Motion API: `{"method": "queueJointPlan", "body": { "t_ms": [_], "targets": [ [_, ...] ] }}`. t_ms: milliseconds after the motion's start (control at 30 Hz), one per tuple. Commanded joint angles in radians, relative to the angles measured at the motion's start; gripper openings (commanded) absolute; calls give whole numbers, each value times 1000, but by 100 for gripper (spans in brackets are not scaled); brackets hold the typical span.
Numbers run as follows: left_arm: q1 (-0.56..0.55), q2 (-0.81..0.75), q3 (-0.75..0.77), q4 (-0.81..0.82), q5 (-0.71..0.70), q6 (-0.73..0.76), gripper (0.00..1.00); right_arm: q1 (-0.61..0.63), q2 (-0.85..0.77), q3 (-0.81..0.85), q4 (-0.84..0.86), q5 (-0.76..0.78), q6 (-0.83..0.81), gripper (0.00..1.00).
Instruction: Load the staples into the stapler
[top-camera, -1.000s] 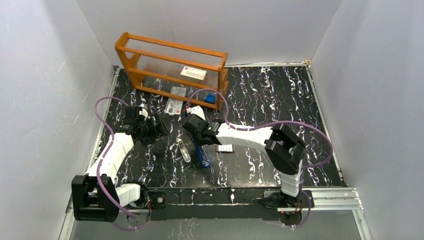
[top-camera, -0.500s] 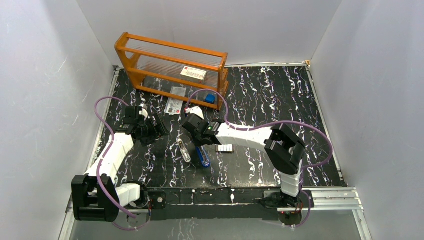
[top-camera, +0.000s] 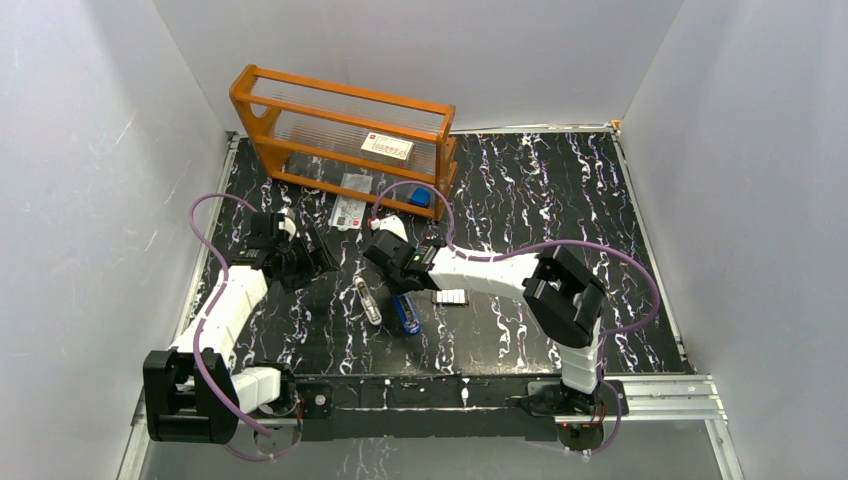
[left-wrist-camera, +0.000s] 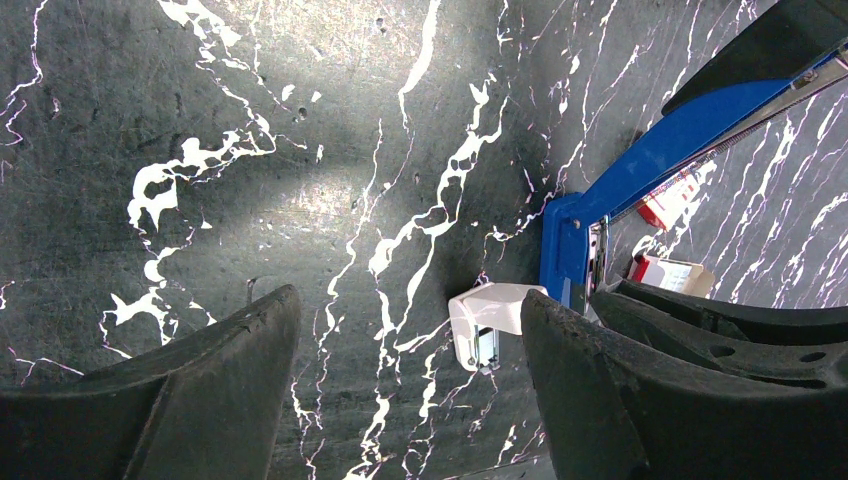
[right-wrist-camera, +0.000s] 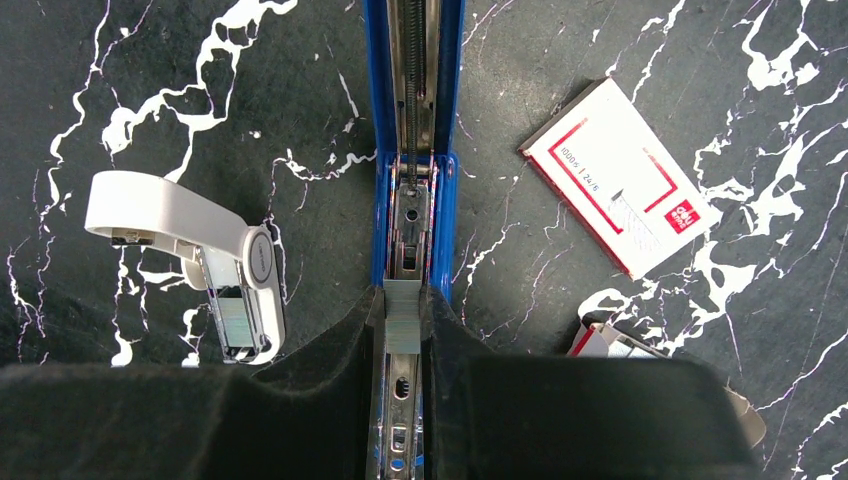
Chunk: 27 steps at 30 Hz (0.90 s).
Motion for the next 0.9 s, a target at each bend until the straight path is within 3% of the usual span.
{"method": "queueJointPlan", "body": {
  "t_ms": [0, 867],
  "targets": [
    [5, -14, -4, -7, 7, 3, 77, -2, -1, 20, 8, 1, -1, 23],
    [5, -8, -1, -6, 5, 4, 77, 4, -26, -31, -24, -15, 20, 23]
  ]
}}
